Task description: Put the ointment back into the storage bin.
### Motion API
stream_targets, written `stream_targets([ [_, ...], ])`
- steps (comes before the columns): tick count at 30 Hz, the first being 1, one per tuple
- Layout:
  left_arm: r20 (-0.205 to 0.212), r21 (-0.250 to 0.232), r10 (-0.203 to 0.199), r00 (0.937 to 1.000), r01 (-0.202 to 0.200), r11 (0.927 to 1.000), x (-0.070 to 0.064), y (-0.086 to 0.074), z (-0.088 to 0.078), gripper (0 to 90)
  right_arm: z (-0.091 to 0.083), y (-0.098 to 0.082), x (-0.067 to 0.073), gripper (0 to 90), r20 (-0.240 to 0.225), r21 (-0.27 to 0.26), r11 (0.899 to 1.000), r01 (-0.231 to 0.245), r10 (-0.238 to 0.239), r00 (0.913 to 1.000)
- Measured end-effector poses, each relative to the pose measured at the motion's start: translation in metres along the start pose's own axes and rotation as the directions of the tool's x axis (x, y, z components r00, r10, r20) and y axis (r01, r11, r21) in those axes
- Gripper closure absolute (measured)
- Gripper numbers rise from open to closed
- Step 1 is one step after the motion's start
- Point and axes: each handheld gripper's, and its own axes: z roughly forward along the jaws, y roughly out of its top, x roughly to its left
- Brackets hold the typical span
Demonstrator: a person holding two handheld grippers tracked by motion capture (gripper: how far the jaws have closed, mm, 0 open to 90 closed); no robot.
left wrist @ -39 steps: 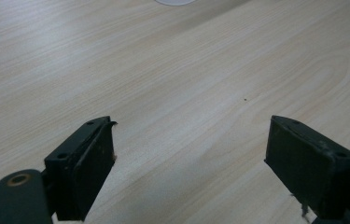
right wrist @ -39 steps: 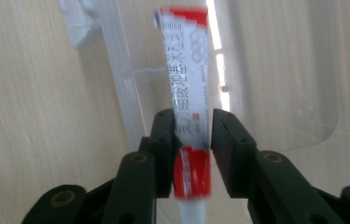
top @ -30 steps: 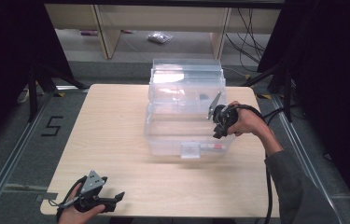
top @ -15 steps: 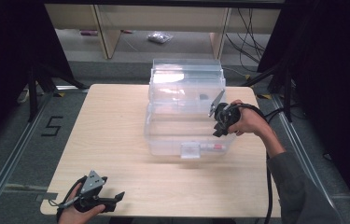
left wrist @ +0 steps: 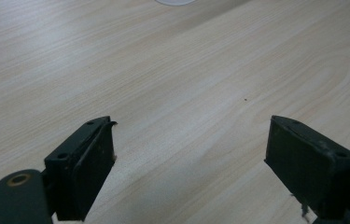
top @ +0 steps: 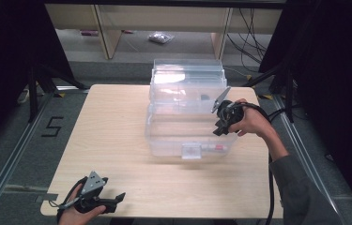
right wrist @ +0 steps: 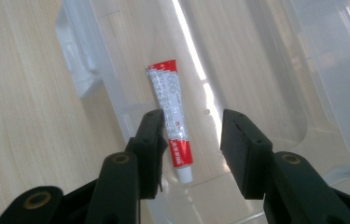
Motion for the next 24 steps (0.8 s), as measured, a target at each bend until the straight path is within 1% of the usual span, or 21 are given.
stream_targets([
  [1,0.0,0.0,0.0,1.0,0.0,1.0,0.0,0.0,0.0,15.0,0.0,0.0,0.0,58.5,-0.008,-0.001,1.0,-0.001,0.001,1.0],
  [2,-0.001,-0.001,0.001,1.0,-0.001,1.0,0.0,0.0,0.0,15.0,-0.001,0.0,0.001,57.9,-0.002,-0.001,1.0,-0.006,0.006,1.0],
  [3,-0.002,-0.002,-0.001,1.0,0.001,1.0,0.0,0.0,0.0,15.0,-0.002,0.0,0.002,57.4,0.002,0.004,1.0,-0.023,0.023,0.9997],
  [4,-0.003,0.001,0.0,1.0,0.0,1.0,0.0,0.0,0.0,15.0,-0.002,0.001,0.002,56.3,-0.008,0.001,1.0,-0.002,0.002,1.0],
  [5,-0.003,0.001,0.0,1.0,0.0,1.0,0.0,0.0,0.0,15.0,-0.002,0.001,0.002,56.3,-0.008,0.001,1.0,-0.002,0.002,1.0],
  [6,-0.011,0.006,0.005,0.9999,-0.004,1.0,0.0,0.0,0.0,15.0,-0.002,0.002,0.004,54.2,0.005,-0.018,1.0,-0.016,0.016,0.9999],
  [8,-0.013,0.006,0.002,0.9999,-0.002,1.0,0.0,0.0,0.0,15.0,-0.003,0.002,0.005,52.0,0.015,-0.032,0.999,-0.035,0.036,0.9993],
  [9,-0.011,0.001,0.001,0.9999,-0.001,1.0,0.0,0.0,0.0,15.0,-0.003,0.003,0.004,50.9,0.024,-0.053,0.999,-0.013,0.015,0.9996],
  [10,-0.013,0.005,0.002,0.9999,-0.002,1.0,0.0,0.0,0.0,15.0,-0.004,0.002,0.005,50.2,0.022,-0.059,0.997,-0.055,0.057,0.9981],
  [11,-0.013,0.005,0.002,0.9999,-0.002,1.0,0.0,0.0,0.0,15.0,-0.004,0.002,0.005,50.2,0.022,-0.059,0.997,-0.055,0.057,0.9981],
  [12,-0.01,0.003,-0.001,0.9999,0.002,1.0,0.0,0.0,0.0,15.0,-0.004,0.001,0.008,48.7,0.016,-0.079,0.994,-0.077,0.078,0.9968],
  [13,-0.012,0.007,0.002,0.9999,-0.002,1.0,0.0,0.0,0.0,15.0,-0.004,0.001,0.01,46.9,0.021,-0.077,0.993,-0.085,0.087,0.996],
  [15,-0.013,0.006,0.002,0.9999,-0.002,1.0,0.0,0.0,0.0,15.0,-0.003,0.001,0.01,45.0,0.025,-0.08,0.994,-0.081,0.083,0.9962],
  [16,-0.013,0.007,0.002,0.9999,-0.002,1.0,0.0,0.0,0.0,15.0,-0.004,0.001,0.012,43.2,0.033,-0.081,0.992,-0.096,0.099,0.9945],
  [17,-0.013,0.006,0.001,0.9999,-0.001,1.0,0.0,0.0,0.0,15.0,-0.006,0.0,0.013,42.0,0.037,-0.108,0.987,-0.119,0.124,0.9916],
  [18,-0.011,-0.002,0.001,0.9999,-0.001,1.0,0.001,0.0,0.001,15.0,-0.007,-0.001,0.015,40.4,0.037,-0.114,0.985,-0.132,0.137,0.9899],
  [19,-0.011,-0.002,0.001,0.9999,-0.001,1.0,0.001,0.0,0.001,15.0,-0.007,-0.001,0.015,40.4,0.037,-0.114,0.985,-0.132,0.137,0.9899],
  [20,-0.013,0.005,0.002,0.9999,-0.002,1.0,0.0,0.0,0.0,15.0,-0.008,-0.002,0.017,37.8,0.042,-0.132,0.982,-0.133,0.14,0.9892],
  [21,-0.013,0.005,0.002,0.9999,-0.002,1.0,0.0,0.0,0.0,15.0,-0.009,-0.002,0.018,36.8,0.049,-0.134,0.979,-0.152,0.16,0.986],
  [23,-0.009,-0.002,-0.001,1.0,0.001,1.0,0.0,0.0,0.001,15.0,-0.01,-0.004,0.021,35.3,0.055,-0.137,0.976,-0.172,0.18,0.9821],
  [24,-0.009,-0.002,-0.001,1.0,0.001,1.0,0.0,0.0,0.001,15.0,-0.011,-0.005,0.02,34.6,0.058,-0.148,0.977,-0.154,0.164,0.9847],
])
